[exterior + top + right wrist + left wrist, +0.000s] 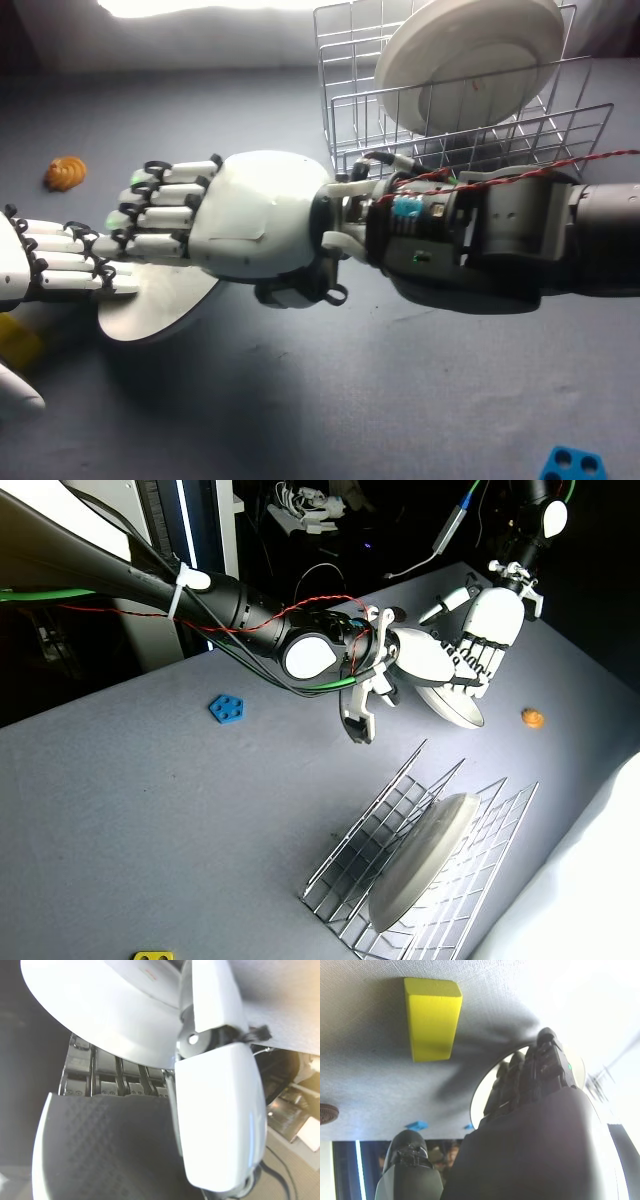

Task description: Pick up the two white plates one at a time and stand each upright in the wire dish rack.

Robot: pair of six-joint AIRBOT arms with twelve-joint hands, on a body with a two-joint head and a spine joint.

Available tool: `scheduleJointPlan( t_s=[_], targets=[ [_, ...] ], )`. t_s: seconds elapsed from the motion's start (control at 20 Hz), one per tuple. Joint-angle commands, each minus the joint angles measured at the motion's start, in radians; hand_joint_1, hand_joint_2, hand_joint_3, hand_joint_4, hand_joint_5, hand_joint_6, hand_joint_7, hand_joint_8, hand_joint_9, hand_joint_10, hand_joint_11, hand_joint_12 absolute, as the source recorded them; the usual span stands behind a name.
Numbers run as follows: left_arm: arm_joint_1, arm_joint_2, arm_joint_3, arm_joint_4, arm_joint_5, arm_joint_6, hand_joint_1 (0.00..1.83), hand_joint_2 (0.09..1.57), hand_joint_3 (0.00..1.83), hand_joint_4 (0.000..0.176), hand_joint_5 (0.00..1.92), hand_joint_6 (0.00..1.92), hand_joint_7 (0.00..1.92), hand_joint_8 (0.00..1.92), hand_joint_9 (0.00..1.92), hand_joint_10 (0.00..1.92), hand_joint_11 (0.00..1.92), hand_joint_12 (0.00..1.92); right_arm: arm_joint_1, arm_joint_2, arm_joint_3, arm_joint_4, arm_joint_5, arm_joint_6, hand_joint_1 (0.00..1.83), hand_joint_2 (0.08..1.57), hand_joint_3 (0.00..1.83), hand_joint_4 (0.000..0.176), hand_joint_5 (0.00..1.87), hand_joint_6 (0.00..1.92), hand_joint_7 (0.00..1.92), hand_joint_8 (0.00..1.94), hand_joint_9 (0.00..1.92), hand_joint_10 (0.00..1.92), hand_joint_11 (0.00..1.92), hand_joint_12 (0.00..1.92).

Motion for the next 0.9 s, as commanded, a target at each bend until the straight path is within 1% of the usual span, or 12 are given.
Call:
scheduleJointPlan(
  t_s=[0.0, 0.1, 0.15, 0.2, 0.25, 0.3, 0.4, 0.45, 0.5, 0.55, 0.6, 0.85],
  targets=[
    [0.007, -0.015, 0.001, 0.016, -0.023, -0.009, 0.00, 0.97, 0.00, 0.000, 0.00, 0.00, 0.00, 0.00, 0.00, 0.00, 0.00, 0.00, 0.003, -0.004, 0.004, 0.008, 0.129, -0.007, 1.37, 1.00, 0.01, 0.000, 0.05, 0.01, 0.00, 0.00, 0.00, 0.00, 0.01, 0.00],
    [0.007, -0.015, 0.003, 0.016, -0.023, -0.009, 0.00, 0.97, 0.00, 0.000, 0.00, 0.00, 0.00, 0.00, 0.00, 0.00, 0.00, 0.00, -0.002, -0.020, 0.021, 0.008, 0.138, -0.010, 1.31, 1.05, 0.01, 0.000, 0.16, 0.01, 0.12, 0.01, 0.06, 0.01, 0.00, 0.00],
    [0.007, -0.015, 0.003, 0.016, -0.023, -0.009, 0.00, 0.97, 0.00, 0.000, 0.00, 0.00, 0.00, 0.00, 0.00, 0.00, 0.00, 0.00, -0.003, -0.025, 0.027, 0.008, 0.138, -0.010, 1.31, 1.05, 0.00, 0.000, 0.33, 0.01, 0.27, 0.00, 0.22, 0.01, 0.06, 0.05],
    [0.007, -0.015, 0.003, 0.016, -0.023, -0.009, 0.00, 0.97, 0.00, 0.000, 0.00, 0.00, 0.00, 0.00, 0.00, 0.00, 0.00, 0.00, -0.006, -0.031, 0.036, 0.008, 0.140, -0.010, 1.37, 1.06, 0.00, 0.000, 0.42, 0.03, 0.36, 0.05, 0.36, 0.00, 0.02, 0.51],
    [0.007, -0.015, 0.003, 0.016, -0.023, -0.009, 0.00, 0.97, 0.00, 0.000, 0.00, 0.00, 0.00, 0.00, 0.00, 0.00, 0.00, 0.00, -0.009, -0.036, 0.042, 0.009, 0.141, -0.010, 1.37, 1.06, 0.00, 0.000, 0.42, 0.03, 0.36, 0.05, 0.36, 0.00, 0.02, 0.51],
    [0.006, -0.015, 0.002, 0.016, -0.023, -0.009, 0.00, 0.96, 0.00, 0.000, 0.00, 0.00, 0.00, 0.00, 0.00, 0.00, 0.00, 0.00, -0.013, -0.043, 0.051, 0.011, 0.141, -0.010, 1.46, 1.09, 0.00, 0.000, 0.56, 0.03, 0.50, 0.03, 0.50, 0.02, 0.04, 0.89],
    [0.006, -0.015, 0.002, 0.016, -0.023, -0.009, 0.00, 0.97, 0.00, 0.000, 0.00, 0.00, 0.00, 0.00, 0.00, 0.00, 0.00, 0.00, -0.020, -0.050, 0.060, 0.015, 0.148, -0.011, 1.52, 1.14, 0.00, 0.000, 0.72, 0.02, 0.68, 0.01, 0.68, 0.03, 0.26, 1.07],
    [0.006, -0.015, 0.002, 0.016, -0.023, -0.010, 0.00, 0.97, 0.00, 0.000, 0.00, 0.00, 0.00, 0.00, 0.00, 0.00, 0.00, 0.00, -0.023, -0.052, 0.063, 0.016, 0.157, -0.013, 1.71, 1.16, 0.00, 0.000, 0.85, 0.03, 0.82, 0.02, 0.67, 1.03, 0.63, 1.56],
    [0.006, -0.015, 0.002, 0.016, -0.023, -0.010, 0.00, 0.97, 0.00, 0.000, 0.00, 0.00, 0.00, 0.00, 0.00, 0.00, 0.00, 0.00, -0.024, -0.053, 0.064, 0.016, 0.162, -0.014, 1.74, 1.14, 0.00, 0.000, 0.92, 0.04, 0.90, 0.03, 0.67, 1.24, 0.66, 1.70],
    [0.006, -0.016, 0.002, 0.016, -0.023, -0.010, 0.00, 0.97, 0.00, 0.000, 0.00, 0.00, 0.00, 0.00, 0.00, 0.00, 0.00, 0.00, -0.024, -0.053, 0.065, 0.016, 0.165, -0.015, 1.53, 1.13, 0.03, 0.000, 0.84, 0.94, 0.90, 0.71, 0.81, 1.18, 0.73, 1.67],
    [0.006, -0.015, 0.001, 0.016, -0.023, -0.010, 0.00, 0.97, 0.00, 0.000, 0.00, 0.00, 0.00, 0.00, 0.00, 0.00, 0.00, 0.00, -0.024, -0.052, 0.065, 0.016, 0.172, -0.015, 1.49, 1.08, 0.00, 0.000, 0.99, 0.85, 1.01, 0.70, 1.01, 0.95, 0.89, 1.50],
    [-0.046, 0.005, -0.018, 0.016, -0.031, -0.016, 0.00, 0.97, 0.00, 0.000, 0.00, 0.00, 0.00, 0.00, 0.00, 0.00, 0.00, 0.00, -0.017, -0.040, 0.060, 0.016, 0.177, -0.016, 1.50, 1.04, 0.00, 0.000, 1.08, 0.67, 1.06, 0.70, 1.08, 0.86, 1.00, 1.32]
  ],
)
